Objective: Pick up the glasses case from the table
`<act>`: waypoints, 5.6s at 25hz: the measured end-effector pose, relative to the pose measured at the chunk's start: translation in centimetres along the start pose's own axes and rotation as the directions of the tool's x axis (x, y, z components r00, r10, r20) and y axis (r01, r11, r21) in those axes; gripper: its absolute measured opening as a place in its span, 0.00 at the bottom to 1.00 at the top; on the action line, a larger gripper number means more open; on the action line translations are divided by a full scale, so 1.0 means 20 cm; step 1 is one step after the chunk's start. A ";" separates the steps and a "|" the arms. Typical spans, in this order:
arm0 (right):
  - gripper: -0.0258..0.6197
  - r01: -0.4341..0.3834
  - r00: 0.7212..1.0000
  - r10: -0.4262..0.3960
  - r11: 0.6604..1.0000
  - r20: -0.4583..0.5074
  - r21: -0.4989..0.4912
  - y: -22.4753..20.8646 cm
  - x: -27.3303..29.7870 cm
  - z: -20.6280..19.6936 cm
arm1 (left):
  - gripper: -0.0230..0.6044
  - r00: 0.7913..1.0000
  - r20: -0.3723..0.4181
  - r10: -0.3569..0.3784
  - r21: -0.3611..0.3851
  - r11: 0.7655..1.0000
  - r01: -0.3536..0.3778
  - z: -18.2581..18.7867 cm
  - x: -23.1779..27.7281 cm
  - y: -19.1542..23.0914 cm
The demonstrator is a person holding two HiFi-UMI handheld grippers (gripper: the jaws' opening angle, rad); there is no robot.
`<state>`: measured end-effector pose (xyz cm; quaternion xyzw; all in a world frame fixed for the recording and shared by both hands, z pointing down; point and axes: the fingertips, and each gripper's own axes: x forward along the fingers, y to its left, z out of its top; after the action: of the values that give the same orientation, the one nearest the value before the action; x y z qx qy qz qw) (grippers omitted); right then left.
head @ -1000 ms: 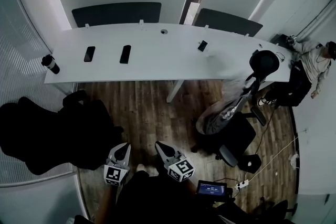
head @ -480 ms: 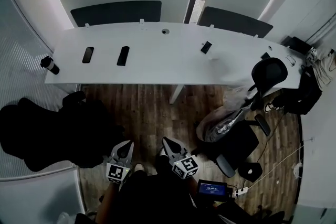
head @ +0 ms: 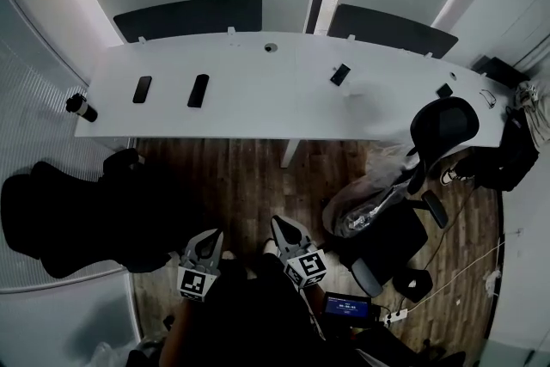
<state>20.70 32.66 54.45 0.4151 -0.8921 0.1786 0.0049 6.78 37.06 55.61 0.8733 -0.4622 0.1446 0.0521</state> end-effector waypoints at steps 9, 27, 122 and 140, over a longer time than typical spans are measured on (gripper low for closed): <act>0.05 0.070 0.997 -0.068 0.996 0.036 -0.061 -0.09 0.11 0.06 | 0.05 0.998 0.019 -0.064 -0.023 0.998 0.064 -0.01 0.15 0.08; 0.05 0.051 0.999 -0.052 0.993 -0.014 -0.103 -0.01 0.58 0.18 | 0.05 0.990 0.073 -0.118 -0.001 0.993 0.118 0.07 0.33 0.54; 0.05 -0.106 0.953 0.047 0.976 -0.298 -0.187 -0.87 2.08 0.44 | 0.48 0.842 -0.450 0.298 -0.299 0.838 -0.456 -0.85 1.81 2.28; 0.05 -0.138 0.975 0.114 0.983 -0.191 -0.121 -0.91 2.17 0.56 | 0.45 0.907 -0.278 0.317 -0.141 0.920 -0.365 -0.17 1.79 2.30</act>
<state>7.36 -13.79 56.50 0.3382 -0.9223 0.1560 0.1033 -12.71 -16.57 67.61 0.7444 -0.6096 0.2154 0.1668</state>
